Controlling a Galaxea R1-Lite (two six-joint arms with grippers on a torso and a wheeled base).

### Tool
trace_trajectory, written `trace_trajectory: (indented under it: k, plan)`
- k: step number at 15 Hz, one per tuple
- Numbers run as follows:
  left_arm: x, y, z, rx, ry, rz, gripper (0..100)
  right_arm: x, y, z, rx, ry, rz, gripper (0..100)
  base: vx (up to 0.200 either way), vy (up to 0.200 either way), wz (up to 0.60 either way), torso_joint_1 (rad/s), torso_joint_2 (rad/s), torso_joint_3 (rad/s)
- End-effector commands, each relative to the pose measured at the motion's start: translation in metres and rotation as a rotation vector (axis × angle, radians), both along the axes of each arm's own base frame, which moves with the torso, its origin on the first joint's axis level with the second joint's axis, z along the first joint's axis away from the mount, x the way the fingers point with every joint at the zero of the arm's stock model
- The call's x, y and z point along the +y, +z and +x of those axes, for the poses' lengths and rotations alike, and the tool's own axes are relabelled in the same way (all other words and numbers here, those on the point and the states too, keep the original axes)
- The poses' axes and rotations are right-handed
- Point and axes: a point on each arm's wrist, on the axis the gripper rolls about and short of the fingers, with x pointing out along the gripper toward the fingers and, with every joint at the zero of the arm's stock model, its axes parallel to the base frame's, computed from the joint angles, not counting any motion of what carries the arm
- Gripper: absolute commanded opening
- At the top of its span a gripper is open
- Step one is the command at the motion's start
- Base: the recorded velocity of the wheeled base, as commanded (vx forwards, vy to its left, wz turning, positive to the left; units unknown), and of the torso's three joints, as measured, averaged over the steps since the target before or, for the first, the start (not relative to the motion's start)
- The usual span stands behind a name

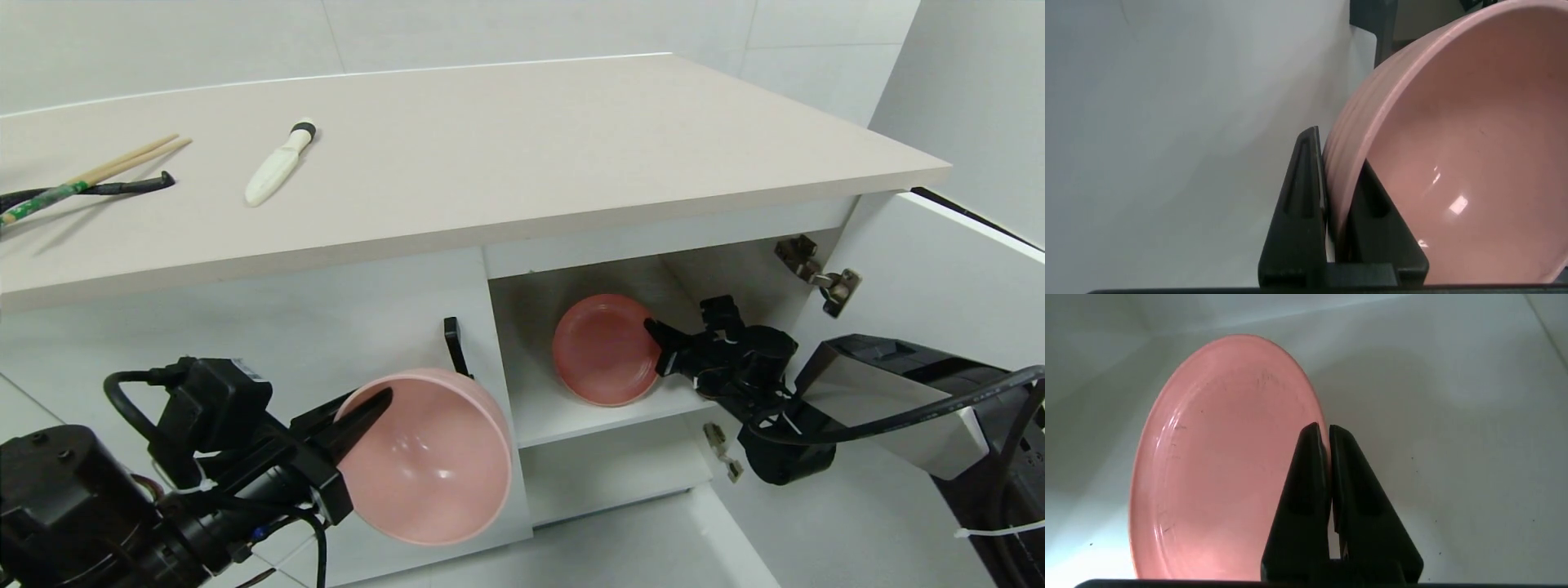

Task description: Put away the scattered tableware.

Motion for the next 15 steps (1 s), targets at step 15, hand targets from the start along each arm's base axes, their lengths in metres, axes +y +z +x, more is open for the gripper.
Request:
trace_trajectory:
  k: [15]
  plan:
    - [-0.055,0.012,-0.004,-0.113,-0.098,0.044,0,0.007,0.078,-0.156,-0.011,0.074,-0.213,100,0.000,0.000,0.00,0.000,0.00,0.000]
